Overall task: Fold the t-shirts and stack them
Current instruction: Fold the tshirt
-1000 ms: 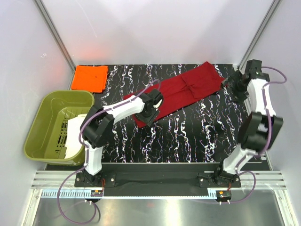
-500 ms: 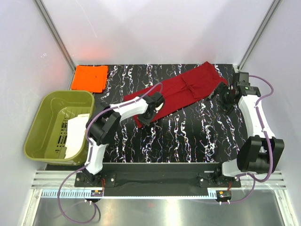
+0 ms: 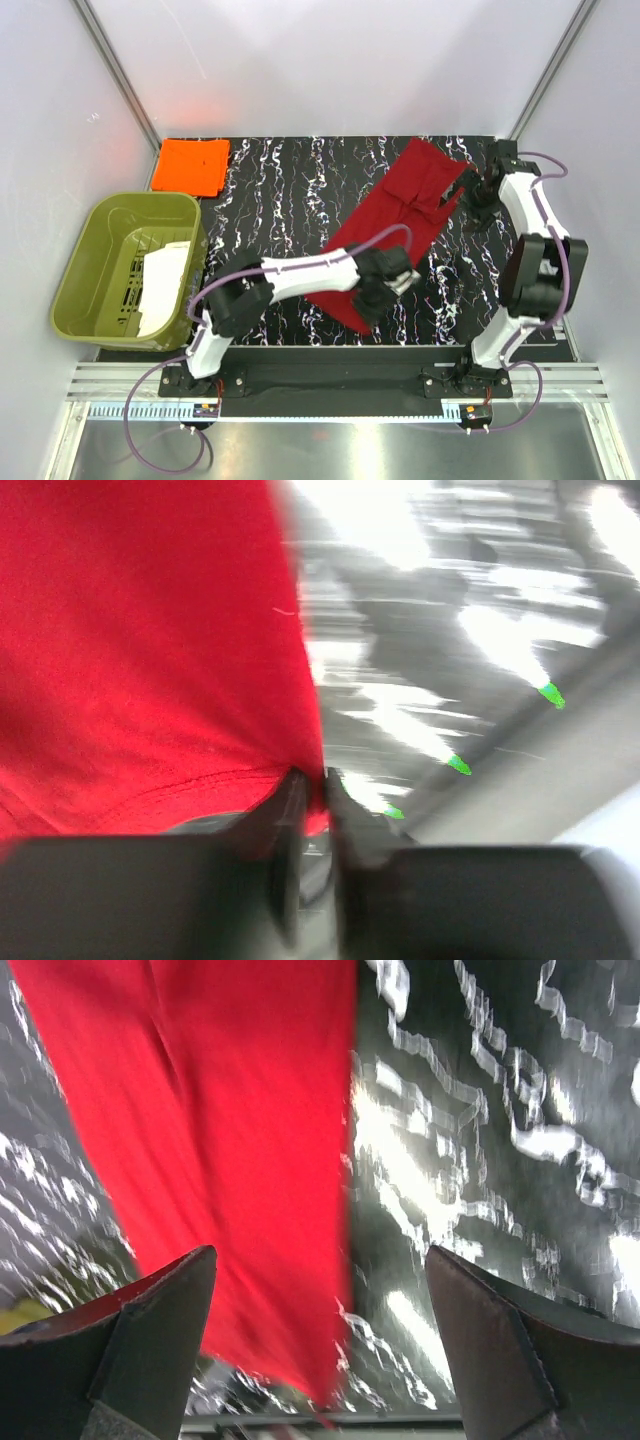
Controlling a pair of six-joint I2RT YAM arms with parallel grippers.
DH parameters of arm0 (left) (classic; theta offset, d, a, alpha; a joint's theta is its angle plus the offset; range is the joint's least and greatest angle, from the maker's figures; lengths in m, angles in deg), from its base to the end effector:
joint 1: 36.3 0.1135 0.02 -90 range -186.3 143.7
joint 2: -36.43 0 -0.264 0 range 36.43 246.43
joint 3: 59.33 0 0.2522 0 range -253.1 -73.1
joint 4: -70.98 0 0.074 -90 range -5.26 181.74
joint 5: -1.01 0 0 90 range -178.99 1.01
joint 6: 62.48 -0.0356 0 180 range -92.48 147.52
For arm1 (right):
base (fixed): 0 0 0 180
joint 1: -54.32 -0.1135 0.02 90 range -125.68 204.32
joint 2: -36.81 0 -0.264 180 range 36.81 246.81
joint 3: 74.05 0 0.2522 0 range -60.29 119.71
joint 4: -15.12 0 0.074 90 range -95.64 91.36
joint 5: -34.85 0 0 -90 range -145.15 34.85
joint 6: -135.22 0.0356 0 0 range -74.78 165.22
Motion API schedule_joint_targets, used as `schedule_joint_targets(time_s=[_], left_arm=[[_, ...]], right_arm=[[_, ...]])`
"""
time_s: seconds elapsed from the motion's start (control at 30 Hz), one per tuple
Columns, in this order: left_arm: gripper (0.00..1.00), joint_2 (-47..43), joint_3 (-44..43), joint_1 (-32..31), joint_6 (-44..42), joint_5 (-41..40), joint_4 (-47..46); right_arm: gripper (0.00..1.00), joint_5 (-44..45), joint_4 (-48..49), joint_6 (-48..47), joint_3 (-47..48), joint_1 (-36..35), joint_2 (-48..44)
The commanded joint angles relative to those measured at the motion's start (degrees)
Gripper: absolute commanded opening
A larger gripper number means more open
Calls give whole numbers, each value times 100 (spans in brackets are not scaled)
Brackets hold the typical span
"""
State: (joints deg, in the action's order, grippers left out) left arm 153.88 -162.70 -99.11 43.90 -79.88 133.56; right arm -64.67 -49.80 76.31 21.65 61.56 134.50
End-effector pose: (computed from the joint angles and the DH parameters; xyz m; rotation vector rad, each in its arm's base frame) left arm 0.1830 -0.3686 0.1802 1.2226 2.7787 -0.4126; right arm 0.3481 -0.0383 0.2660 0.8622 2.6239 0.3416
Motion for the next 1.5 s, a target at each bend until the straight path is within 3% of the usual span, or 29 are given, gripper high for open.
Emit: schedule_joint_targets(time_s=[0.0, 0.03, 0.07, 0.17, 0.33, 0.43, 0.53, 0.67, 0.83, 1.1, 1.3, 1.43, 1.47], left_arm=[[35, -20, -557, -390, 427, 1242, -83], [44, -72, -602, -460, 366, 1548, -109], [73, -143, -620, -452, 331, 1646, -127], [79, -722, -629, -304, 278, 1508, -145], [75, -1961, 152, 741, 462, 1051, -294], [68, -2496, 899, 1785, 506, 700, -530], [67, -2613, 1453, 2472, 498, 531, -636], [75, -2420, 1885, 2992, 278, 460, -786], [79, -2200, 2394, 3537, 243, 749, -1146], [81, -1788, 2676, 3802, 181, 1856, -1796], [80, -1515, 2825, 3802, 366, 2271, -2228], [70, -1348, 3027, 3793, 611, 2420, -2297], [61, -1321, 3141, 3793, 681, 2429, -2306]], right_arm=[[93, 310, 97, -77, 883, 285, 548], [93, 319, 88, -120, 1060, 382, 706], [93, 319, 114, -130, 1375, 557, 1021], [93, 345, 246, -287, 1886, 752, 1645], [93, 223, 579, -551, 3012, 857, 2526], [92, 91, 974, -560, 3390, 866, 2965], [85, -41, 1265, -560, 3698, 892, 3361], [73, -348, 1678, -411, 3865, 928, 3818], [71, -595, 2047, -183, 3945, 928, 4205], [71, -823, 2110, 142, 4673, 919, 4960], [55, -947, 1987, 415, 5552, 849, 5629], [44, -929, 2039, 591, 5913, 761, 5928], [42, -920, 2057, 626, 5983, 726, 5963]])
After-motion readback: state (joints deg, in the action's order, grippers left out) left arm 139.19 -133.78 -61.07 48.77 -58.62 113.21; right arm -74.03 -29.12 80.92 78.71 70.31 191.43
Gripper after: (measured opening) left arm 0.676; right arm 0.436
